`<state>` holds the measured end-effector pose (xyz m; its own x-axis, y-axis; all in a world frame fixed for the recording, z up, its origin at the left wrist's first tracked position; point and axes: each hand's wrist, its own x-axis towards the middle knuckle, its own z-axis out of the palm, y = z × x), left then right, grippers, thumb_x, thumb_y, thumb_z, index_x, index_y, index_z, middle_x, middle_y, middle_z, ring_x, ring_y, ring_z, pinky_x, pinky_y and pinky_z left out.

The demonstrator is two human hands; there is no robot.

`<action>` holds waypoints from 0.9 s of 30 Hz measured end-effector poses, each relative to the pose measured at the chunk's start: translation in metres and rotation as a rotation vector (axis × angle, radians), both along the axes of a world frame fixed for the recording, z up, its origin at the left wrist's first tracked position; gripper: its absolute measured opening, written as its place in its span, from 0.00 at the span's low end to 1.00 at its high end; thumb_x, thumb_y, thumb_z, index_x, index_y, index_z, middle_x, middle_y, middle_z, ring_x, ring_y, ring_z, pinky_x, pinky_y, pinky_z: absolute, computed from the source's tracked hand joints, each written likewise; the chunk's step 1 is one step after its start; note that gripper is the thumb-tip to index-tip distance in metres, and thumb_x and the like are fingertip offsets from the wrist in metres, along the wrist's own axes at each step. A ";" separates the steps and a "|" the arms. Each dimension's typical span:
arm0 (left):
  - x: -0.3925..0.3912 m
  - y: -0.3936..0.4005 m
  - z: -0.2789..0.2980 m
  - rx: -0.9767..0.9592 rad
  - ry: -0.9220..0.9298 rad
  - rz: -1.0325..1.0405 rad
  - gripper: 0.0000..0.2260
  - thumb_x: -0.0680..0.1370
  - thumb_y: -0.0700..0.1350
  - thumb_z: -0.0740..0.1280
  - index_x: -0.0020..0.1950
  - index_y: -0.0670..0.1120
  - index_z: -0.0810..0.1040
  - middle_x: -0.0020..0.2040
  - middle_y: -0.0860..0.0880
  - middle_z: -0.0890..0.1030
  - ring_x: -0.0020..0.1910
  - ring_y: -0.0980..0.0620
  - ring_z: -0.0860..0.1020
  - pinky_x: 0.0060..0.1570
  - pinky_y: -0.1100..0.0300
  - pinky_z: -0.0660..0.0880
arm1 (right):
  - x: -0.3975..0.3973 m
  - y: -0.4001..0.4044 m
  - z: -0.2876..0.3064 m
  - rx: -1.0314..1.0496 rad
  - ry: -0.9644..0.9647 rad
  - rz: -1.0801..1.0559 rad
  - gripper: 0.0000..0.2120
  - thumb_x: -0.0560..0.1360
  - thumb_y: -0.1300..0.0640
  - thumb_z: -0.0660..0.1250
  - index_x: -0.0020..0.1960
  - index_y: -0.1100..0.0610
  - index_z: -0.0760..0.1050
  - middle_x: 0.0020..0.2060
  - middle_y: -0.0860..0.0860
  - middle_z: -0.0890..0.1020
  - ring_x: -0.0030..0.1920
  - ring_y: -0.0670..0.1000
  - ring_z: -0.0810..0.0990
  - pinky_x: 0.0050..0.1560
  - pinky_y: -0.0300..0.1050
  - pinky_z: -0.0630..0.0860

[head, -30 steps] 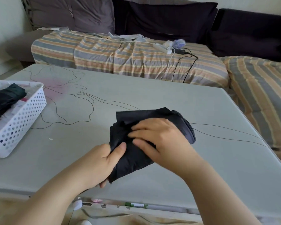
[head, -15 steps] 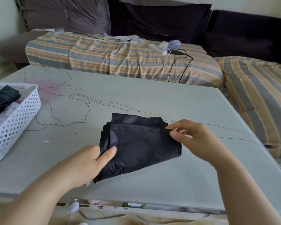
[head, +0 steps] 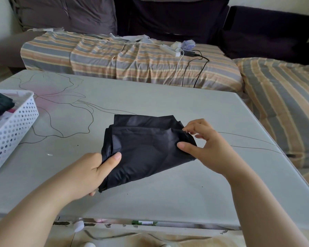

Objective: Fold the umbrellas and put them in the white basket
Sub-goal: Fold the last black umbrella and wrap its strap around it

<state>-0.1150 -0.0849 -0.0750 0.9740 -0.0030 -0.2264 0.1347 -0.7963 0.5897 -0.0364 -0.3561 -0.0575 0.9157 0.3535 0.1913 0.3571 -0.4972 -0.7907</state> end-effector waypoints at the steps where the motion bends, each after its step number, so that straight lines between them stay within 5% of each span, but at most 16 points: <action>1: 0.000 0.000 0.000 0.004 -0.002 -0.004 0.28 0.68 0.69 0.45 0.32 0.43 0.60 0.20 0.48 0.69 0.21 0.52 0.71 0.26 0.67 0.65 | -0.001 0.001 0.000 -0.003 -0.017 -0.023 0.11 0.72 0.55 0.72 0.39 0.42 0.74 0.48 0.40 0.74 0.52 0.40 0.74 0.55 0.28 0.66; 4: -0.002 -0.003 0.002 -0.006 -0.034 -0.014 0.28 0.68 0.68 0.45 0.30 0.43 0.59 0.19 0.48 0.68 0.21 0.53 0.71 0.27 0.67 0.66 | -0.003 0.007 0.001 0.099 -0.061 -0.083 0.12 0.75 0.57 0.69 0.35 0.46 0.71 0.44 0.38 0.77 0.50 0.40 0.75 0.54 0.30 0.66; 8: -0.005 -0.009 0.004 -0.033 -0.098 -0.026 0.29 0.69 0.68 0.46 0.29 0.43 0.62 0.20 0.46 0.71 0.20 0.54 0.71 0.29 0.68 0.68 | -0.003 0.014 0.007 0.214 -0.100 -0.118 0.06 0.78 0.57 0.65 0.41 0.54 0.74 0.44 0.32 0.80 0.48 0.37 0.76 0.56 0.38 0.67; 11: -0.007 -0.008 0.003 -0.048 -0.116 -0.008 0.29 0.69 0.68 0.46 0.30 0.42 0.63 0.22 0.46 0.72 0.21 0.55 0.72 0.29 0.67 0.68 | -0.003 0.013 0.010 0.327 -0.100 -0.066 0.07 0.72 0.47 0.67 0.47 0.48 0.74 0.51 0.37 0.79 0.54 0.41 0.77 0.59 0.46 0.70; 14: -0.007 -0.005 0.001 -0.006 -0.138 -0.023 0.27 0.69 0.68 0.46 0.30 0.44 0.61 0.21 0.48 0.67 0.21 0.54 0.70 0.33 0.59 0.69 | -0.003 0.011 0.013 0.336 -0.018 -0.062 0.10 0.70 0.42 0.65 0.49 0.43 0.76 0.46 0.40 0.79 0.49 0.45 0.77 0.58 0.50 0.72; 18: -0.007 -0.009 0.001 0.186 -0.149 -0.071 0.26 0.69 0.68 0.41 0.32 0.45 0.57 0.24 0.49 0.58 0.23 0.54 0.61 0.27 0.62 0.59 | -0.003 0.008 0.013 0.150 -0.052 -0.152 0.05 0.75 0.51 0.69 0.40 0.49 0.78 0.42 0.41 0.79 0.45 0.41 0.75 0.53 0.34 0.65; 21: -0.007 -0.011 0.002 0.324 -0.120 -0.100 0.26 0.70 0.67 0.40 0.32 0.45 0.55 0.22 0.49 0.58 0.23 0.51 0.60 0.26 0.62 0.59 | -0.004 0.002 0.015 0.037 0.003 -0.165 0.07 0.71 0.48 0.70 0.36 0.47 0.77 0.41 0.39 0.77 0.44 0.37 0.73 0.46 0.25 0.65; 24: -0.008 -0.008 0.001 0.303 -0.111 -0.140 0.26 0.68 0.68 0.41 0.32 0.45 0.55 0.21 0.50 0.60 0.23 0.51 0.60 0.26 0.61 0.58 | -0.002 -0.003 0.013 -0.109 0.079 -0.115 0.09 0.72 0.46 0.69 0.35 0.48 0.75 0.35 0.34 0.77 0.40 0.35 0.73 0.43 0.26 0.66; 27: -0.008 -0.006 0.000 0.232 -0.101 -0.103 0.26 0.68 0.68 0.43 0.32 0.45 0.55 0.21 0.50 0.59 0.23 0.53 0.59 0.27 0.62 0.57 | -0.002 -0.003 0.014 0.060 0.044 -0.091 0.12 0.75 0.53 0.69 0.32 0.51 0.74 0.33 0.39 0.76 0.36 0.40 0.72 0.44 0.35 0.67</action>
<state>-0.1233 -0.0913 -0.0754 0.9890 -0.0630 -0.1341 -0.0048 -0.9181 0.3963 -0.0387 -0.3589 -0.0436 0.9514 0.2579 0.1685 0.2771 -0.4776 -0.8337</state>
